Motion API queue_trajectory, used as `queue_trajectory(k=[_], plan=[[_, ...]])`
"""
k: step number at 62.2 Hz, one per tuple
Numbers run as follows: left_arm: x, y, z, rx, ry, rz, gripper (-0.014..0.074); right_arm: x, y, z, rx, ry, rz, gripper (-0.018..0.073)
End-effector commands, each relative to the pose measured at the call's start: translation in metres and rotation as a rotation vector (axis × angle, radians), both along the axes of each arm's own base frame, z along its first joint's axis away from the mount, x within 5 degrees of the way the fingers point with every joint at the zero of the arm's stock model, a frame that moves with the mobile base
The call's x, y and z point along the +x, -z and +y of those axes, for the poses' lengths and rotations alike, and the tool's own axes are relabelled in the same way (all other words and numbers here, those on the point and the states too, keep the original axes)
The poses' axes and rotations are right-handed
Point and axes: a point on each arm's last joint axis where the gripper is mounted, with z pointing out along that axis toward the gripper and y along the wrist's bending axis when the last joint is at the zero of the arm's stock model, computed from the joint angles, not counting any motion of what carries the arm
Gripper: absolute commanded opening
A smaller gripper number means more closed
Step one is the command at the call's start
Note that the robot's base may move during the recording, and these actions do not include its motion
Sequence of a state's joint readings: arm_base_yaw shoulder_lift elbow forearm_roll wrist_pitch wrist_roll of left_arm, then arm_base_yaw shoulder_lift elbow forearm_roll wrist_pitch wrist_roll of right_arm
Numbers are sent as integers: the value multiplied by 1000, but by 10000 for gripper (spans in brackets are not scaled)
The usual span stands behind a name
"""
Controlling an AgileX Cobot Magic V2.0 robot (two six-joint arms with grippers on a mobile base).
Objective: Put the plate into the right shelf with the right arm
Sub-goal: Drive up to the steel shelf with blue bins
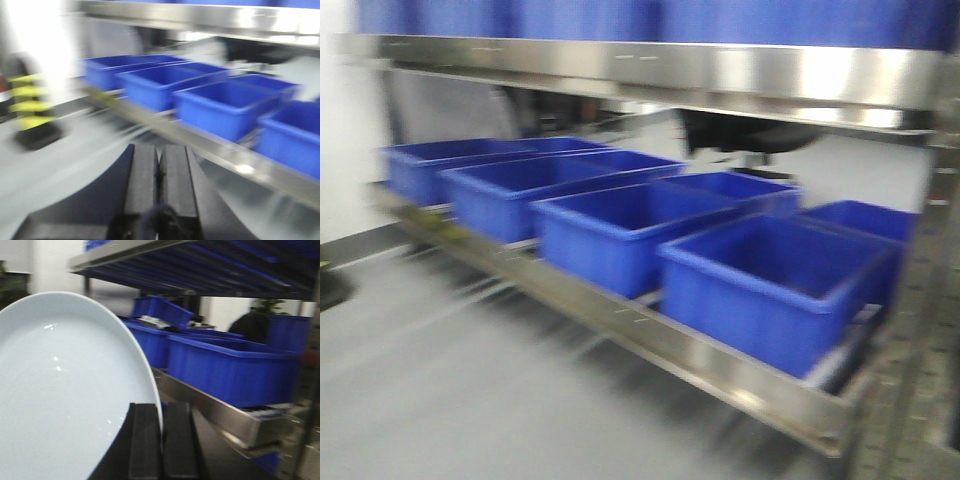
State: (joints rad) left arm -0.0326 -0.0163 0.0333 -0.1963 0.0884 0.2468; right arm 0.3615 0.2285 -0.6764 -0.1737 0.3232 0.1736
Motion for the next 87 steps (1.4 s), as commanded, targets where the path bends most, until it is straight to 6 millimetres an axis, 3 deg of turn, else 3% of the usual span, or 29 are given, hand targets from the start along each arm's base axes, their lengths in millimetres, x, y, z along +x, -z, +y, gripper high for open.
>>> queue_trajectory(k=[1,87], plan=[[-1,-5,1,-10,-9,-83,-47,-4,-17,0,14,-2,-115,55],[-1,-5,1,-10,-9,-83,-47,-4,-17,0,14,-2,-115,55]])
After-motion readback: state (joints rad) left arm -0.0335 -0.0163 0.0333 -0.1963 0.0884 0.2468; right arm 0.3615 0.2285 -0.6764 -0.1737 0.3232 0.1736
